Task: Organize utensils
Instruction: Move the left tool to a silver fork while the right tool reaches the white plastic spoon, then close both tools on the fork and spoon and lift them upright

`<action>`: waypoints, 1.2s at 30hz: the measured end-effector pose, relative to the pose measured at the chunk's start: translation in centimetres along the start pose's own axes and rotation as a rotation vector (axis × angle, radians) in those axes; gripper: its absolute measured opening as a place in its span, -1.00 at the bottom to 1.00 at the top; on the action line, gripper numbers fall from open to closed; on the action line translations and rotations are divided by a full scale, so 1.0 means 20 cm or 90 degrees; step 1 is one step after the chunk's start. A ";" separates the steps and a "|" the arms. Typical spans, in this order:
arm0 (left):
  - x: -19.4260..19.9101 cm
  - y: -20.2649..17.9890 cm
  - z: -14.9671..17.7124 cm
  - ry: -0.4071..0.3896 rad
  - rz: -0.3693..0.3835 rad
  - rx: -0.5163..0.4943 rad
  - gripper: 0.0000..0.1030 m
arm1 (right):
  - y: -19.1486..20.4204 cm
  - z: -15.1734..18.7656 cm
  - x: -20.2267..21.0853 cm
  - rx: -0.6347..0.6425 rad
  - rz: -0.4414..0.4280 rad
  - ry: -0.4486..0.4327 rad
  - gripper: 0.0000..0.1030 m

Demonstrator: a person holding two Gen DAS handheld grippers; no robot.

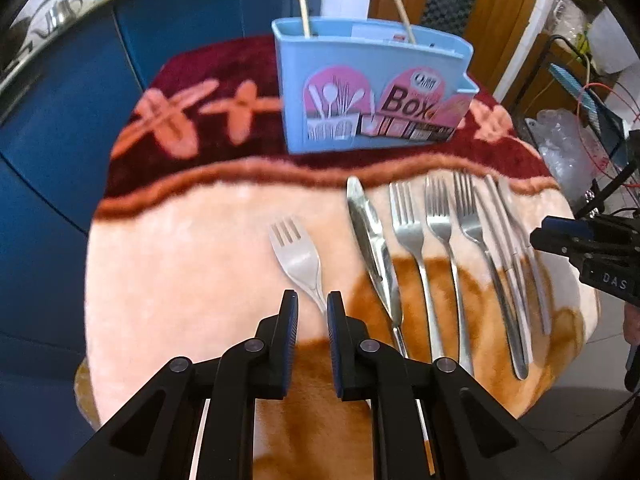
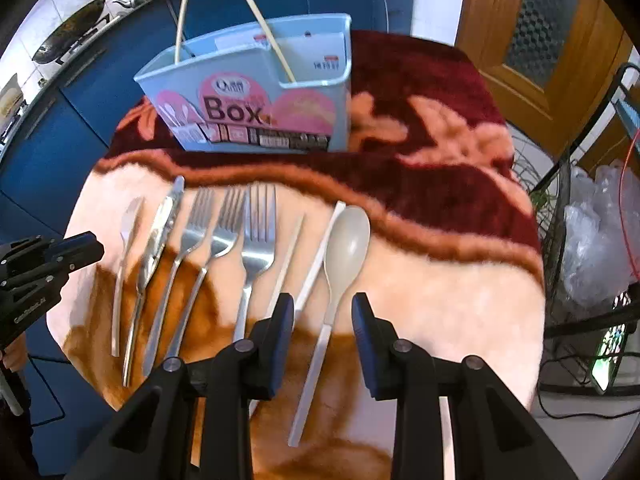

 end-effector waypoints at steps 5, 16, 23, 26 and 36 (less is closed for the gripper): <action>-0.06 0.01 0.02 0.021 0.016 0.017 -0.71 | -0.03 0.00 -0.04 -0.011 0.004 0.018 -0.35; -0.17 0.02 0.04 0.065 0.028 0.041 -0.47 | -0.01 -0.02 -0.12 -0.005 -0.004 0.038 -0.35; -0.18 0.01 0.03 0.084 0.023 0.047 -0.48 | -0.02 -0.04 -0.15 -0.007 -0.031 0.040 -0.35; -0.19 0.01 0.02 0.091 0.023 0.050 -0.48 | -0.02 -0.04 -0.16 -0.020 -0.058 0.047 -0.35; -0.19 0.01 0.01 0.062 0.034 0.061 -0.71 | 0.03 -0.03 -0.13 -0.018 -0.091 0.015 -0.79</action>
Point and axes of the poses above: each gripper's, at about its wrist camera, not at the fingertips, and x roughly against the way its jaws point, y to its left, z to its underside, the point moved 7 cm from there along -x, roughly the way its jaws point, and after that the axes turned 6 degrees about z, right-handed, at the moved point
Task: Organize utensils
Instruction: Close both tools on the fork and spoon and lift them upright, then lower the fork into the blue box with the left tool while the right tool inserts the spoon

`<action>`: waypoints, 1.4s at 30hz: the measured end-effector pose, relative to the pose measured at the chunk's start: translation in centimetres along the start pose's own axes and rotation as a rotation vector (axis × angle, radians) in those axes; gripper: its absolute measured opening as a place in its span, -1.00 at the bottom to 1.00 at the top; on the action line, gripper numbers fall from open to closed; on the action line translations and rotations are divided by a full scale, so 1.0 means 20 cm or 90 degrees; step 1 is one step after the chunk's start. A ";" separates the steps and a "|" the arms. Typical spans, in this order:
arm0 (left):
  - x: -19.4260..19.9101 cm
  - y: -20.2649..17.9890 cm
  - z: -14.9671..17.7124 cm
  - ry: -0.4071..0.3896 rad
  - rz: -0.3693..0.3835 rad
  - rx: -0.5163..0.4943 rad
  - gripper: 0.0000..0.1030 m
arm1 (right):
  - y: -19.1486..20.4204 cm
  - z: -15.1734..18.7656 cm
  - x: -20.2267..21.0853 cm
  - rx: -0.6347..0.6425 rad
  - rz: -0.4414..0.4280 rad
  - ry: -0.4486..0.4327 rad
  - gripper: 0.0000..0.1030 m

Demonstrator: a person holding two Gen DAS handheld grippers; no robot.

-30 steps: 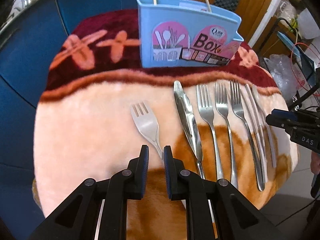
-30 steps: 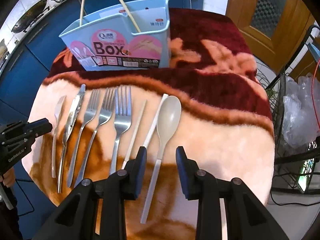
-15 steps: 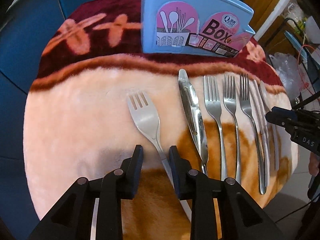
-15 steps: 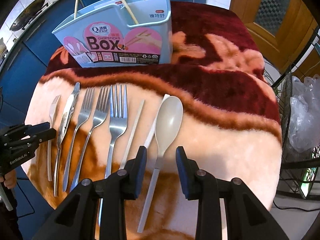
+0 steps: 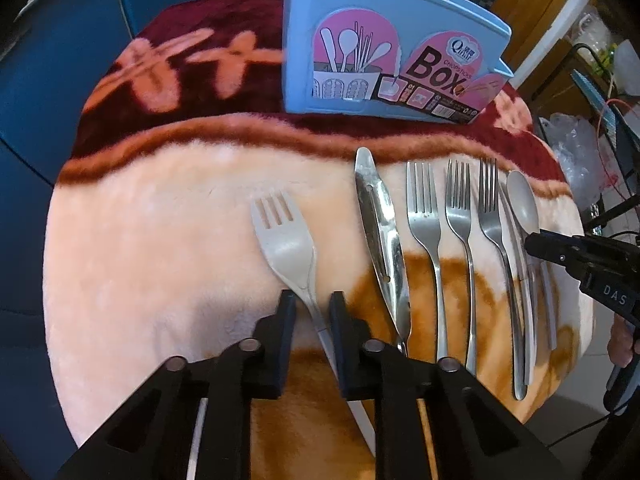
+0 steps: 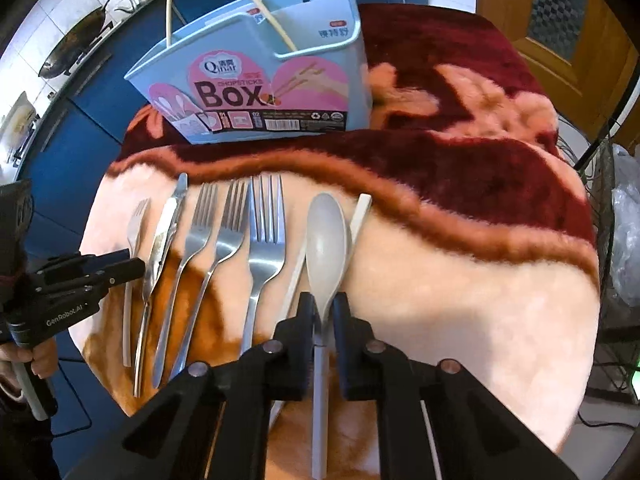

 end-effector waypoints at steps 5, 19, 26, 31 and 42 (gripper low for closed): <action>0.02 0.03 0.01 -0.033 0.040 0.017 -0.88 | -0.02 0.01 0.05 -0.005 -0.019 -0.017 -0.81; 0.40 0.07 -0.12 -0.249 0.061 0.024 -0.89 | -0.03 -0.02 0.16 -0.009 -0.005 -0.089 -0.83; 0.57 0.03 -0.23 -0.342 0.067 0.023 -0.89 | -0.01 -0.07 0.30 0.009 0.020 -0.183 -0.85; 0.67 -0.03 -0.34 -0.398 0.060 0.011 -0.89 | 0.00 -0.11 0.40 0.017 0.022 -0.265 -0.86; 0.86 -0.14 -0.61 -0.499 0.036 -0.020 -0.89 | 0.00 -0.29 0.63 0.003 0.005 -0.415 -0.86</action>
Point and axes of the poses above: each gripper's, at about its wrist camera, not at the fingertips, and x roughly against the way its jaws point, y to its left, z to its underside, the point moved 7 cm from there along -x, roughly the way its jaws point, and after that the axes turned 6 degrees about z, right-handed, at the moved point
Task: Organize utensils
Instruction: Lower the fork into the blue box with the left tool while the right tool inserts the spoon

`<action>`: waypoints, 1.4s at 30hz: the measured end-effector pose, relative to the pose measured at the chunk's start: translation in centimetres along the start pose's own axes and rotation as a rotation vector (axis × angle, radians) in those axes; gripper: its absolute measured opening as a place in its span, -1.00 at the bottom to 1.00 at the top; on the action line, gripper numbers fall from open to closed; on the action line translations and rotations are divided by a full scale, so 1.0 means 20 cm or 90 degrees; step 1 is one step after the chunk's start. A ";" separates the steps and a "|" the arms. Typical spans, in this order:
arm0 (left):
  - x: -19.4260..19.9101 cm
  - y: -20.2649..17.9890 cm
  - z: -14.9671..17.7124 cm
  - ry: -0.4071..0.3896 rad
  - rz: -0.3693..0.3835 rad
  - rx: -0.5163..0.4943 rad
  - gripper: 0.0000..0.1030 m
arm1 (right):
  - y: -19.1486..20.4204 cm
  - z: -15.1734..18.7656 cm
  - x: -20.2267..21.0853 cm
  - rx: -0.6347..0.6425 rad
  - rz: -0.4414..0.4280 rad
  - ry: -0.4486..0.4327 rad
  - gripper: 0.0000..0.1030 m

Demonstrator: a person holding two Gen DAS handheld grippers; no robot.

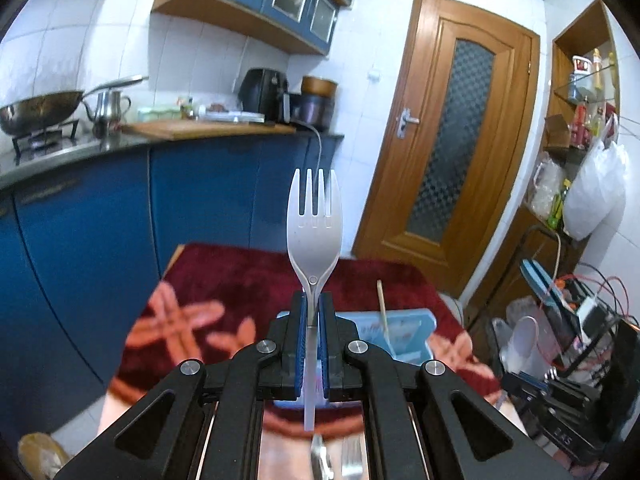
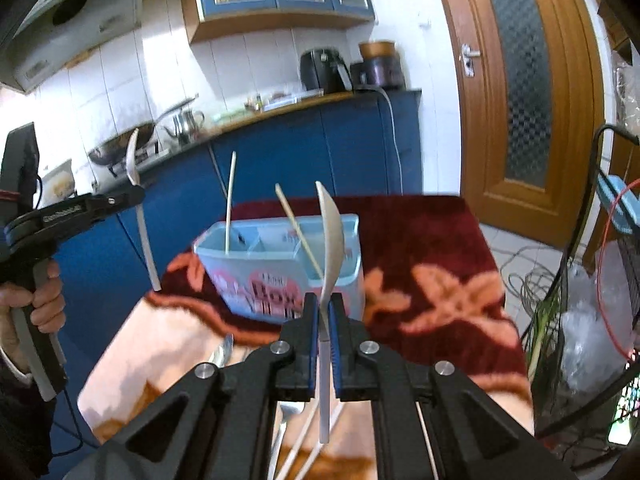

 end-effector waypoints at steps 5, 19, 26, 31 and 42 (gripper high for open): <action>-0.08 0.02 -0.11 -0.041 -0.010 0.000 -0.89 | -0.01 -0.11 0.01 -0.001 0.001 -0.061 -0.86; -0.38 0.05 -0.04 -0.060 -0.014 0.004 -0.89 | 0.04 -0.32 -0.21 0.015 0.010 -0.160 -0.86; -0.50 0.07 0.04 -0.061 0.006 -0.001 -0.89 | 0.04 -0.30 -0.38 0.049 0.026 -0.158 -0.86; -0.53 0.07 0.10 -0.067 0.000 -0.023 -0.89 | 0.06 -0.24 -0.51 0.077 0.030 -0.131 -0.86; -0.55 0.01 0.19 -0.035 0.010 -0.053 -0.76 | 0.08 -0.17 -0.58 0.070 -0.008 -0.098 -0.62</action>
Point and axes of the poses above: each gripper's, at about its wrist camera, not at the fingertips, and x roughly against the way its jaws point, y to its left, z to its underside, the point moved 7 cm from there along -x, roughly the way its jaws point, and after that the axes turned 6 degrees about z, right-handed, at the moved point
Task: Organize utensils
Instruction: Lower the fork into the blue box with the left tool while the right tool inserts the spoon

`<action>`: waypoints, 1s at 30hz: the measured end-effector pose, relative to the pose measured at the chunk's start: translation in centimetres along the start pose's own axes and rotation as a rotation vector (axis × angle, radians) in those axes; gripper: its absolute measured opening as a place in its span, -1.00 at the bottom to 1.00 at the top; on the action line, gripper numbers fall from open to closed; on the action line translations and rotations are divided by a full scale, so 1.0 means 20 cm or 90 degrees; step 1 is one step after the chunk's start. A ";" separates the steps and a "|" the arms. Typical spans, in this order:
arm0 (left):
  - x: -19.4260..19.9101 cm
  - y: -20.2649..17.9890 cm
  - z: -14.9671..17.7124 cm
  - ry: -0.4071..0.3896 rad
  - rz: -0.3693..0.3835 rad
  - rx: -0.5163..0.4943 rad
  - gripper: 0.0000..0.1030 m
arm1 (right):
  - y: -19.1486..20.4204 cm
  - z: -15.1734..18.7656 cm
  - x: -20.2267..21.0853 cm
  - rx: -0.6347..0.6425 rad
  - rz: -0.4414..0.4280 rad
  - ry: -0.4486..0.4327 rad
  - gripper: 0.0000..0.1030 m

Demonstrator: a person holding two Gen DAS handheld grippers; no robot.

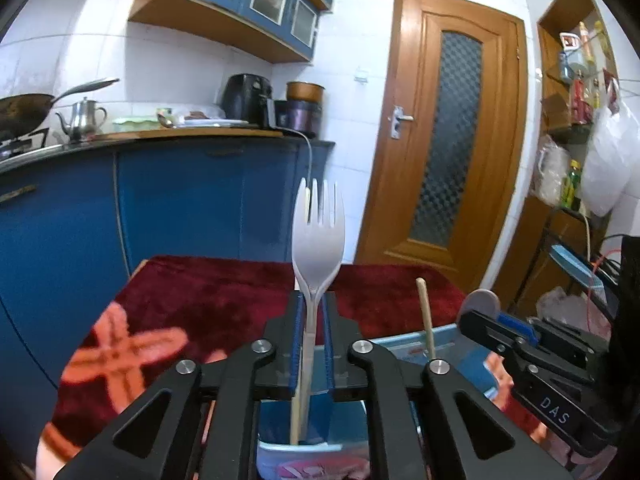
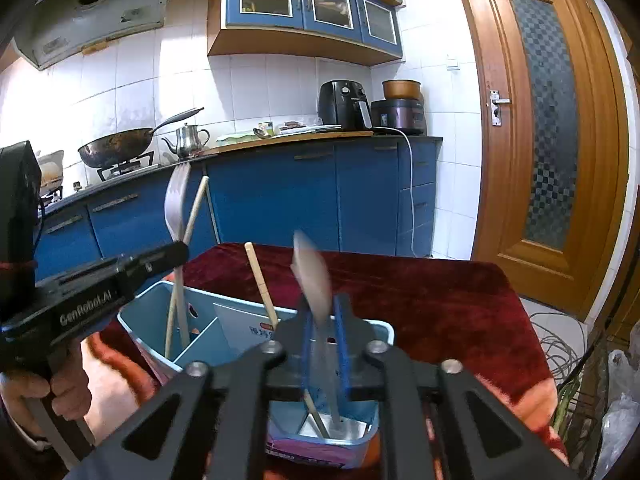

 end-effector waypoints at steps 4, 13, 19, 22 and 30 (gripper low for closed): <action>0.00 -0.01 0.01 0.013 -0.005 -0.009 -0.76 | -0.01 -0.02 0.03 -0.013 -0.007 -0.015 -0.54; 0.05 -0.01 0.04 0.034 -0.020 -0.013 -0.30 | -0.01 -0.05 0.07 -0.034 -0.017 -0.029 -0.52; 0.11 -0.02 0.04 0.043 -0.016 -0.010 -0.29 | -0.01 -0.05 0.08 -0.039 -0.017 -0.027 -0.51; 0.14 -0.02 0.04 0.045 -0.013 -0.003 -0.29 | -0.01 -0.05 0.09 -0.050 -0.020 -0.023 -0.51; 0.23 -0.02 0.06 0.061 -0.014 0.000 -0.29 | 0.00 -0.04 0.19 -0.066 -0.009 -0.003 -0.46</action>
Point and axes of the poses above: each gripper's, at about its wrist camera, not at the fingertips, and x roughly against the way its jaws point, y to its left, z to its underside, the point moved 7 cm from there along -x, roughly the way its jaws point, and after that the axes turned 6 degrees about z, right-handed, at the moved point
